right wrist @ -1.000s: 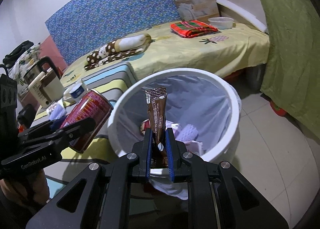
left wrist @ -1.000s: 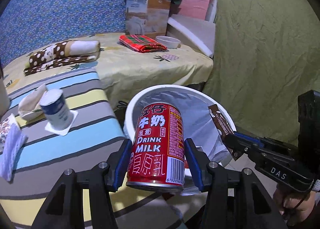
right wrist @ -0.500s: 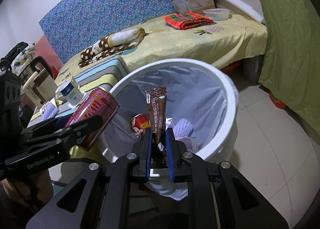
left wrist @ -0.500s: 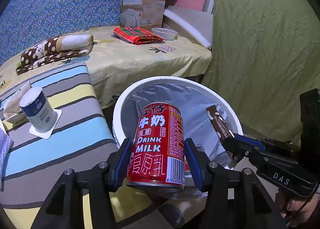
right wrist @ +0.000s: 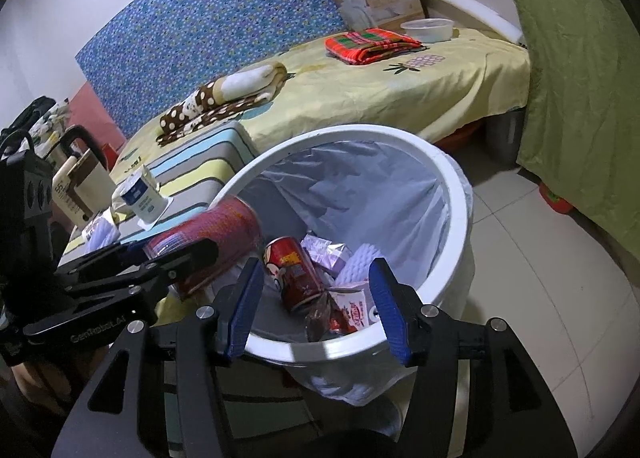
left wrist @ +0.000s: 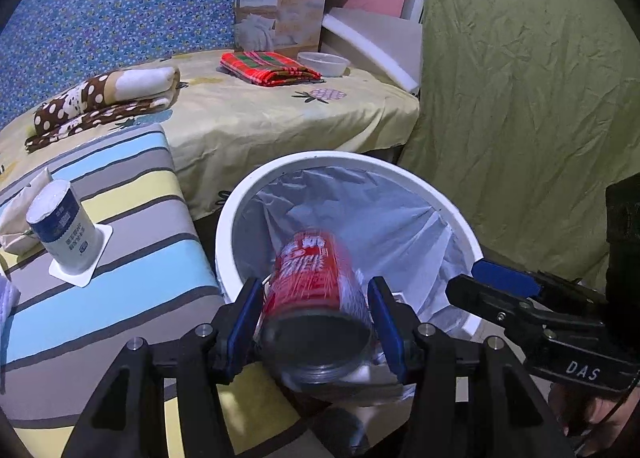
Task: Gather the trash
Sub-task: 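Carry the wrapper and Drink Milk can over the bin and open both grippers, then move both tools back toward the remaining trash on the table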
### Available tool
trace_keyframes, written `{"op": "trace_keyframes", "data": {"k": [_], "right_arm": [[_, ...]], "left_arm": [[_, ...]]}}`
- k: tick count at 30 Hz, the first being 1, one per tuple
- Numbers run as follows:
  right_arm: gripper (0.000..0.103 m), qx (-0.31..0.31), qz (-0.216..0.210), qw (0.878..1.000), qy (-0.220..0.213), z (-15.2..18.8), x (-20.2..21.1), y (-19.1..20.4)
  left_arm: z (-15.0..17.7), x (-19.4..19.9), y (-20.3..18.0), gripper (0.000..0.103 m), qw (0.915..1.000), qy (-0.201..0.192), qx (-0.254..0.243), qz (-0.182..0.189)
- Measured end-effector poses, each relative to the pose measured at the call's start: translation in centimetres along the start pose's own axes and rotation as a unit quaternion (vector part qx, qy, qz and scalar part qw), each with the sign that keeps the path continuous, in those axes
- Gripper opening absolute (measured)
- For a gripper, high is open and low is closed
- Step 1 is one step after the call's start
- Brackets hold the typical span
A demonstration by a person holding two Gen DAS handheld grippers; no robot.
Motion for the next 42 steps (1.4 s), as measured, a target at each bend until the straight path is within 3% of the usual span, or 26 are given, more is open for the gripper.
{"op": "trace_keyframes", "data": {"k": [18, 42], "right_arm": [[0.057, 0.000, -0.016, 1.000, -0.022, -0.3, 1.5, 1.1], [0.057, 0.092, -0.090, 0.992, -0.001, 3.1, 2.6, 10.8]], "left_arm": [[1.0, 4.3, 2.1, 0.055, 0.9990, -0.026, 0.033, -0.017], [7.6, 14.3, 7.7, 0.055, 0.9882, -0.059, 0.099, -0.100]]}}
Point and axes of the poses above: each gripper's, at about its wrist camera, not at the fingertips, and x roughly against the way its jaws point, y to its left, z to its underside, the point moved 4 cm from there along -x, roughly the way its jaws point, and after that the axes turned 2 degrees about -x, right-handed, at the moved point
